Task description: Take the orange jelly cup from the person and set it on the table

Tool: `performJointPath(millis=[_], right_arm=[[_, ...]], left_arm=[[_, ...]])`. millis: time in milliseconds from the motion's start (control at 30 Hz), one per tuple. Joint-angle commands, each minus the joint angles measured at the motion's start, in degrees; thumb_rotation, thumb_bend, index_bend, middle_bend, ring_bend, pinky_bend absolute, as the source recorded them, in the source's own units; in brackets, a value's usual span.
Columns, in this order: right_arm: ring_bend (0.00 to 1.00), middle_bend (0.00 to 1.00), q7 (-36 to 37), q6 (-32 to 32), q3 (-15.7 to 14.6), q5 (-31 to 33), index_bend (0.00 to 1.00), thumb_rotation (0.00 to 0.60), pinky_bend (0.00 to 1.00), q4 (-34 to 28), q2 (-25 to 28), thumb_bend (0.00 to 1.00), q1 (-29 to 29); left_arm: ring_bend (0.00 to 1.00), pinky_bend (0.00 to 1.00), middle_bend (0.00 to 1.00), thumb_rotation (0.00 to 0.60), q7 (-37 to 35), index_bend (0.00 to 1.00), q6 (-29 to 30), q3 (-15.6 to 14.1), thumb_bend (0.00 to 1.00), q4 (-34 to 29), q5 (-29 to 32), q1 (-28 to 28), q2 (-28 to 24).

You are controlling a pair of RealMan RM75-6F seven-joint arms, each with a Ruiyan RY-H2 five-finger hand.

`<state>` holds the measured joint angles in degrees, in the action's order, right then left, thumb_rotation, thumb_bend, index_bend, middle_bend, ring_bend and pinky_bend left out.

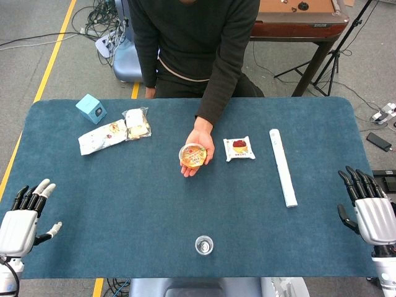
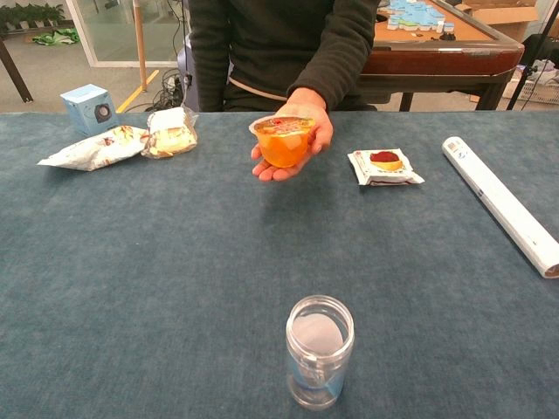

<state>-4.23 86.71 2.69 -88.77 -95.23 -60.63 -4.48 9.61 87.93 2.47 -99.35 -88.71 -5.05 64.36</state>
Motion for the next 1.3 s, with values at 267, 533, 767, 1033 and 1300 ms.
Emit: performJointPath(millis=[267, 533, 767, 1033, 1300], right_arm=[[0.00, 0.02, 0.9, -0.4, -0.7, -0.7, 0.00, 0.600, 0.11, -0.3, 0.6, 0.44, 0.2], [0.00, 0.02, 1.3, -0.8, -0.9, -0.8, 0.00, 0.600, 0.11, -0.5, 1.0, 0.44, 0.3], [0.00, 0.02, 1.1, -0.9, -0.9, -1.0, 0.00, 0.600, 0.11, -0.8, 1.1, 0.44, 0.3], [0.00, 0.02, 0.0, -4.0, -0.6, -2.3, 0.00, 0.600, 0.11, -3.2, 2.6, 0.44, -2.1], [0.00, 0.02, -3.4, -13.4, 1.6, -2.7, 0.00, 0.600, 0.11, -8.5, 4.8, 0.43, -9.6]], left_arm=[[0.09, 0.03, 0.07, 0.600, 0.4, 0.11, -0.1, -0.3, 0.21, -0.3, -0.2, 0.1, 0.0], [0.09, 0.03, 0.07, 0.600, 0.4, 0.11, 0.0, -0.3, 0.21, -0.3, -0.2, 0.2, 0.0], [0.09, 0.03, 0.07, 0.600, 0.3, 0.11, 0.1, -0.3, 0.21, -0.4, -0.3, 0.2, -0.1], [0.09, 0.03, 0.07, 0.600, 0.2, 0.11, 0.0, -0.4, 0.21, -0.2, -0.2, 0.3, 0.0], [0.09, 0.03, 0.07, 0.600, 0.0, 0.11, 0.2, -0.5, 0.21, 0.0, -0.3, 0.5, 0.0]])
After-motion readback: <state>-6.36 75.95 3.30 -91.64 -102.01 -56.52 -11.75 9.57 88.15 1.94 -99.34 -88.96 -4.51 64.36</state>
